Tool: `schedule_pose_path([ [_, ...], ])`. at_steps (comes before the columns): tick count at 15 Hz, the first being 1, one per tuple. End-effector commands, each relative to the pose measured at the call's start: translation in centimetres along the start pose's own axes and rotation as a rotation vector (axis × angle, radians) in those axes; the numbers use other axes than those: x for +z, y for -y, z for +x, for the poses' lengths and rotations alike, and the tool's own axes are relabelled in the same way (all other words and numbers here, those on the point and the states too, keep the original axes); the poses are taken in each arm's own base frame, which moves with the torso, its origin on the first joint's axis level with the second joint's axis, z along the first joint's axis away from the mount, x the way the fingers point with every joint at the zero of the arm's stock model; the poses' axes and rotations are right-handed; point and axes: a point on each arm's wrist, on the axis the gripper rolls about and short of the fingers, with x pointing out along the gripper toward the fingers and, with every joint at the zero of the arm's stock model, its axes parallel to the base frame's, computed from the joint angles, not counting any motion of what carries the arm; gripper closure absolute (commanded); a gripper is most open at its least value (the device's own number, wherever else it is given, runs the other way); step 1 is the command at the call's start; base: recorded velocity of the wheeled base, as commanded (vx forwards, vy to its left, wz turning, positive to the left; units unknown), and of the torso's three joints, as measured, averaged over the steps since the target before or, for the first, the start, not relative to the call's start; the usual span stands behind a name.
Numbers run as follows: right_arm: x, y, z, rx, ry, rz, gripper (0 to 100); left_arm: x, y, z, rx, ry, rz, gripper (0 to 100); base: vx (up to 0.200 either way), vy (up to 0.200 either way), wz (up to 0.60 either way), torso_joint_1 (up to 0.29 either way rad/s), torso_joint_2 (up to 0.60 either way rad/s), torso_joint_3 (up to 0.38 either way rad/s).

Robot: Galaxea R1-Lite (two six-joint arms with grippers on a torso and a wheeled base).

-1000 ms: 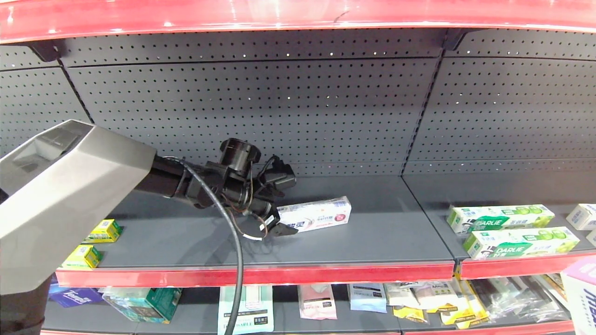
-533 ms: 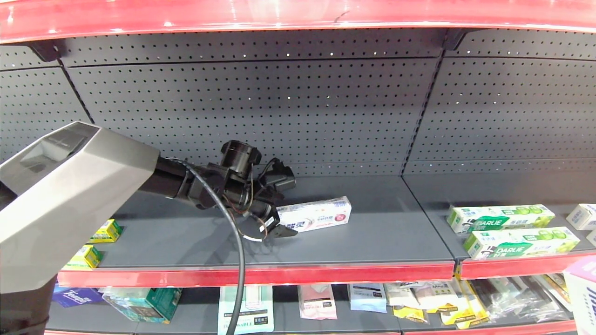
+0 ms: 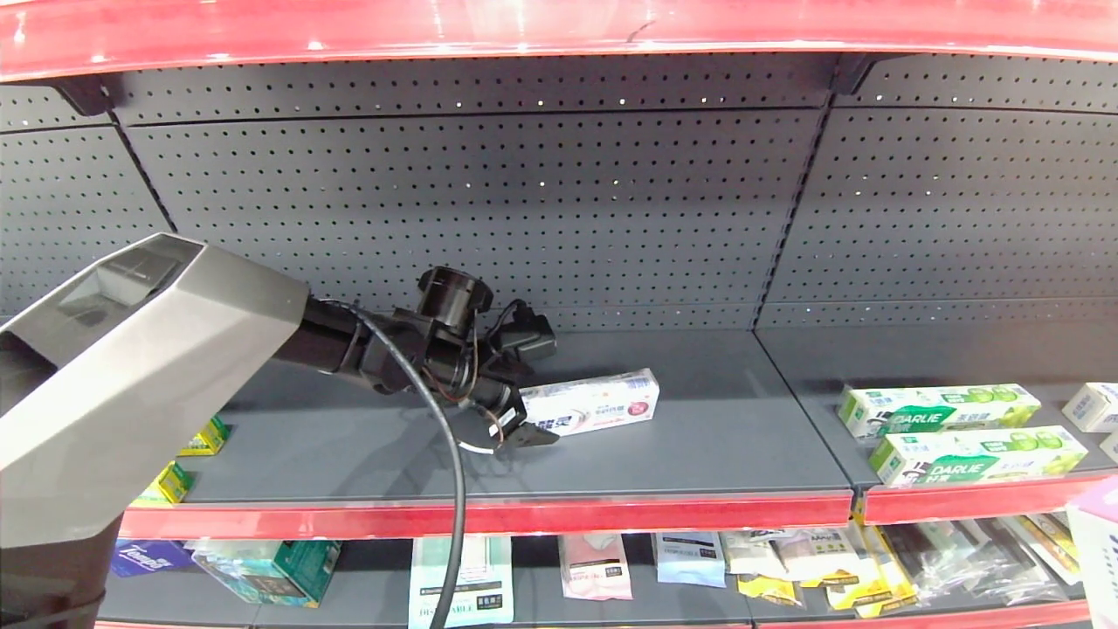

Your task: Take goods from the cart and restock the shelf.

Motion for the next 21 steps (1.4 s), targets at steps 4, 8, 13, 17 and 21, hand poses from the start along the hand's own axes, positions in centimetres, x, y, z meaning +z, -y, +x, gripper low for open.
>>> schedule_pose_path([
  [4,0.0,0.0,0.0,0.000,0.000,-0.002,100,-0.5,-0.1,0.5,-0.005,-0.008,-0.007,100,0.000,0.000,0.00,0.000,0.00,0.000],
  [8,0.2,0.1,0.0,-0.003,0.005,-0.003,100,-1.3,0.5,0.6,-0.027,-0.033,-0.018,100,0.000,0.000,0.00,0.000,0.00,0.000],
  [13,0.4,0.2,-0.1,-0.015,0.011,0.001,100,-1.0,0.3,-1.3,-0.049,0.019,-0.005,100,0.000,0.000,0.00,0.000,0.00,0.000],
  [17,0.2,0.1,-0.1,-0.012,0.003,0.002,100,-4.1,-0.3,-4.5,-0.067,0.026,0.105,100,0.000,0.000,0.00,0.000,0.00,0.000],
  [21,0.1,0.1,0.0,-0.011,-0.001,0.002,100,-5.1,0.7,-6.1,-0.097,0.043,0.138,100,0.000,0.000,0.00,0.000,0.00,0.000],
])
